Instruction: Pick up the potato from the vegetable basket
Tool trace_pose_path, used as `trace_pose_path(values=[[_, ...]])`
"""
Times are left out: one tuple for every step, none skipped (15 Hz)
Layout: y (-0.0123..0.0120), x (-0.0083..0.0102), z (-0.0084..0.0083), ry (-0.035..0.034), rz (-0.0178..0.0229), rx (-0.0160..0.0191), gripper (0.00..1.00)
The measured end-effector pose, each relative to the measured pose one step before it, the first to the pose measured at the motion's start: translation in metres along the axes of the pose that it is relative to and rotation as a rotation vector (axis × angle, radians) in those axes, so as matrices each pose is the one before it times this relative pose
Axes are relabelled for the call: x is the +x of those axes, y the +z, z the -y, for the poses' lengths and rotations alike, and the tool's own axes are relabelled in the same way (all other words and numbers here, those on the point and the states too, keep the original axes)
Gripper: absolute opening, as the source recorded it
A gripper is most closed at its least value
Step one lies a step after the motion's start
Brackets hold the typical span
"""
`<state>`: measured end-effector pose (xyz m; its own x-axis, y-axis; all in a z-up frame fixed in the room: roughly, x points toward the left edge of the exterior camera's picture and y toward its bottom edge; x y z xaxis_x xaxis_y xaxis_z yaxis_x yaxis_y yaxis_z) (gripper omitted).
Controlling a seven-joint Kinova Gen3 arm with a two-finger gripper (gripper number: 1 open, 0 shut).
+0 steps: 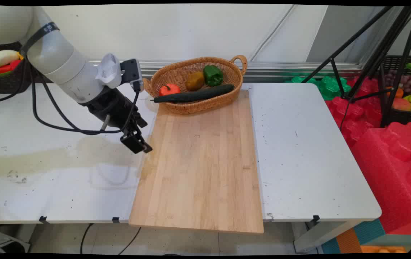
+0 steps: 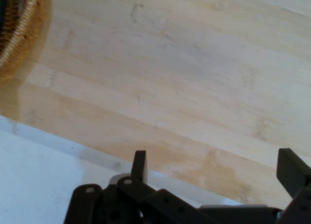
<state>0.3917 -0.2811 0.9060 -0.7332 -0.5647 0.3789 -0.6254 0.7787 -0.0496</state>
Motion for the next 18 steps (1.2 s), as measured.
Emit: trace_pose_path(values=[[-0.00116, 0.00102, 0.00233, -0.00506, -0.00716, 0.00745, 1.00], [-0.00174, 0.00189, 0.00370, -0.00801, -0.01112, 0.01308, 1.00], [-0.00235, 0.00279, 0.00501, -0.01024, -0.01467, 0.01690, 1.00], [-0.00226, 0.00266, 0.00545, -0.01182, -0.01397, 0.01744, 1.00], [-0.00123, 0.00200, 0.00399, -0.00886, -0.00952, 0.01187, 1.00], [-0.00193, 0.00338, 0.00668, -0.01475, -0.01527, 0.01878, 1.00], [-0.00103, 0.00238, 0.00464, -0.00959, -0.01052, 0.01294, 1.00], [-0.00204, 0.00514, 0.00982, -0.01925, -0.02175, 0.02627, 1.00], [-0.00084, 0.00347, 0.00657, -0.01203, -0.01359, 0.01656, 1.00], [-0.00088, 0.00575, 0.01057, -0.01726, -0.02097, 0.02606, 1.00], [-0.00007, 0.00374, 0.00676, -0.00989, -0.01251, 0.01620, 1.00], [0.00028, 0.00306, 0.00551, -0.00823, -0.00940, 0.01336, 1.00], [0.00098, 0.00376, 0.00706, -0.01024, -0.01050, 0.01660, 1.00], [0.00130, 0.00385, 0.00668, -0.01020, -0.01002, 0.01547, 1.00], [0.00286, 0.00458, 0.00793, -0.01270, -0.00960, 0.01704, 1.00], [0.00477, 0.00602, 0.00906, -0.01312, -0.01179, 0.01953, 1.00], [0.00423, 0.00428, 0.00595, -0.00884, -0.00762, 0.01223, 1.00], [0.00502, 0.00425, 0.00541, -0.00816, -0.00648, 0.01107, 1.00]])
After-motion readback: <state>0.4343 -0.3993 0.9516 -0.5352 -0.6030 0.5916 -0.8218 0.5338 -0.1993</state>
